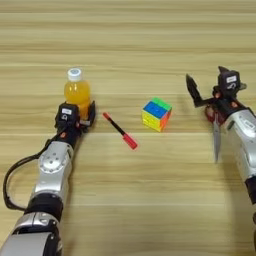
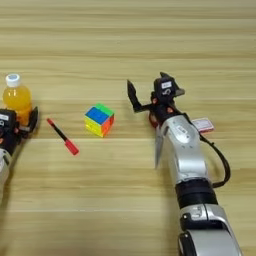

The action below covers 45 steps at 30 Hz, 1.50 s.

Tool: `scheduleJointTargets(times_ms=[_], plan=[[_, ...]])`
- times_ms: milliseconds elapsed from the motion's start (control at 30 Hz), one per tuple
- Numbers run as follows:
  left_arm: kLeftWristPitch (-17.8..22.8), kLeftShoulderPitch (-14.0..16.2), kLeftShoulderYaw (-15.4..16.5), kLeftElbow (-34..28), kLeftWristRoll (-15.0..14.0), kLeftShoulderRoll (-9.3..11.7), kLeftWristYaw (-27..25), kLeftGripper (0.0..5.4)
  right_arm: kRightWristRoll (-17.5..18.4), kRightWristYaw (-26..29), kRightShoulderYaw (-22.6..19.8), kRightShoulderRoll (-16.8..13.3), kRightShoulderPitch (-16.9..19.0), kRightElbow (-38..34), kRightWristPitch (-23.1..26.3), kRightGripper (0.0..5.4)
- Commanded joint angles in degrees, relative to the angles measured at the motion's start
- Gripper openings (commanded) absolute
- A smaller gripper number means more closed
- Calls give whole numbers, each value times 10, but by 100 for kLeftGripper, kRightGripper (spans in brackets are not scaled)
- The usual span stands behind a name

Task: Move the objects on the table

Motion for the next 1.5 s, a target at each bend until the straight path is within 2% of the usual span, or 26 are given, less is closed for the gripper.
scheduleJointTargets(times_ms=[33, 400, 667, 700, 1267, 1367, 1500], plan=[[-19, -13, 4, 25, -7, -2, 4, 338, -2, 0, -9, -7, -16, 44, -25, 540], [-55, -23, 7, 70, -2, -2, 14, 338, -2, 3, -18, -10, -29, 102, -54, 540], [-72, -24, 5, 83, -1, -5, 17, 338, -1, 3, -18, -10, -31, 109, -61, 540], [-73, -24, 5, 84, -1, -5, 18, 367, -1, 3, -18, -10, -31, 108, -61, 540], [-88, -22, 4, 90, 2, -4, 19, 514, 0, 8, -12, -10, -19, 74, -54, 540], [-88, -22, 3, 88, 2, -4, 19, 537, -1, 18, -6, -10, -9, 52, -49, 540], [-89, -21, 3, 87, 3, -3, 21, 537, -4, 28, 6, -10, 10, 20, -39, 540]])
